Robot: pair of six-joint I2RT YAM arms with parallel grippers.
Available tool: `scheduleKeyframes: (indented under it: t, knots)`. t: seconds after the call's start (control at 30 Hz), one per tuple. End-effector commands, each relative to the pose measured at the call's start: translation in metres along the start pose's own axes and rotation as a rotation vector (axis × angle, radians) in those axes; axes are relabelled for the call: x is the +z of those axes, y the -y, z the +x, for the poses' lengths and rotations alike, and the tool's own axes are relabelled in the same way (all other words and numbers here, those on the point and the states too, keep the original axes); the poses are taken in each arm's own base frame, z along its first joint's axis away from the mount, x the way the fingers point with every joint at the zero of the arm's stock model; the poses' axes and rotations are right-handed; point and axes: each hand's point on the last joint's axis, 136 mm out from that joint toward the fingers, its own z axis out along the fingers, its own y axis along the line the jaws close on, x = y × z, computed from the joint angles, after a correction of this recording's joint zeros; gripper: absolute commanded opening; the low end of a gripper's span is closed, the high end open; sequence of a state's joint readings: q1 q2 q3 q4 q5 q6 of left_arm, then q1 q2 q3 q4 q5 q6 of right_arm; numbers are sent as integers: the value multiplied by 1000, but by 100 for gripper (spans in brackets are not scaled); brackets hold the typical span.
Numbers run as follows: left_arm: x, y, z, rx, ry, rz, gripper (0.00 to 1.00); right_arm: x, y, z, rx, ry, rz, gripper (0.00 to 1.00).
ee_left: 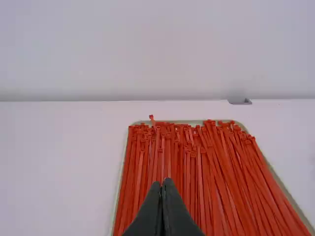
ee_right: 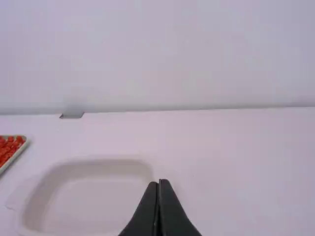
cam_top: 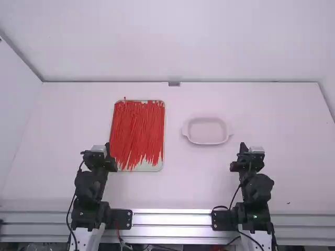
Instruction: Fasten the cable tie
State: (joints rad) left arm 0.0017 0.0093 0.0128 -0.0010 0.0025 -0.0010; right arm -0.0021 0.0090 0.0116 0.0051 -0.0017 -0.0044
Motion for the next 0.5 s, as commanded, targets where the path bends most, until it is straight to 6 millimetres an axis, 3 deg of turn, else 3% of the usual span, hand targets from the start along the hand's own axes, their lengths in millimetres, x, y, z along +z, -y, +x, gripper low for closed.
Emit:
scheduleKeyframes:
  t: [0.0,0.17,0.47]
  knots:
    - [0,0,0,0,1,0,0,0,0,0,2,0,0,0]
    - [0,0,-4,0,6,1,1,0,-1,-4,5,8,-4,1]
    - [-3,5,-29,2,-12,31,9,-1,-9,-29,10,-9,-51,9]
